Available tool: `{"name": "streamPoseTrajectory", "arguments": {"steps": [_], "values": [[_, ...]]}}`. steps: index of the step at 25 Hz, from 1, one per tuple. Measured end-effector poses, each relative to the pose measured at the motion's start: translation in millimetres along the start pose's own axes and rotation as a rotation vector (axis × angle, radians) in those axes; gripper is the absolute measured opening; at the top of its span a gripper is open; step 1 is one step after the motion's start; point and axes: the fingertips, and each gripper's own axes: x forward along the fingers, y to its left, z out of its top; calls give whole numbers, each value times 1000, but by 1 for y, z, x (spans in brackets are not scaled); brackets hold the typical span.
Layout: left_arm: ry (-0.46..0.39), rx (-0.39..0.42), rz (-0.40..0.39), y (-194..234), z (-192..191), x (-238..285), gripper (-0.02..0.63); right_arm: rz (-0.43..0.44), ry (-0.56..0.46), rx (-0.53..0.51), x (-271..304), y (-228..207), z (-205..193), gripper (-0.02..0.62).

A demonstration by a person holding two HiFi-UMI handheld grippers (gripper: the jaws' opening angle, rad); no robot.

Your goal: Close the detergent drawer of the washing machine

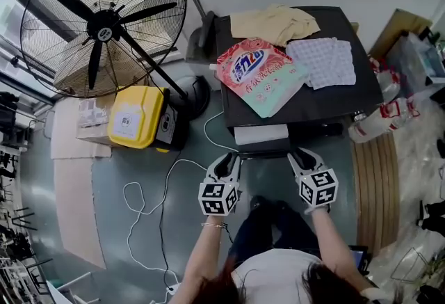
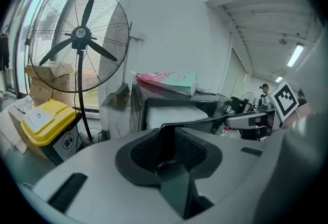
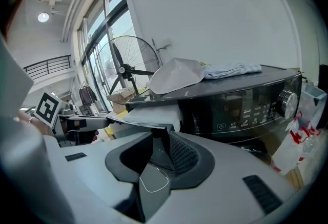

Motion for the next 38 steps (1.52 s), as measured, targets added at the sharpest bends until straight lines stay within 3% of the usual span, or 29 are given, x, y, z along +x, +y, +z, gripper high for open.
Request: {"name": "streamPoseTrajectory", "arguments": {"steps": [23, 38], "values": [[5, 21, -68, 12, 12, 19, 106, -99, -29, 56, 16, -9, 13, 123], [-1, -14, -31, 15, 16, 26, 106, -64, -25, 62, 23, -13, 18, 127]]}}
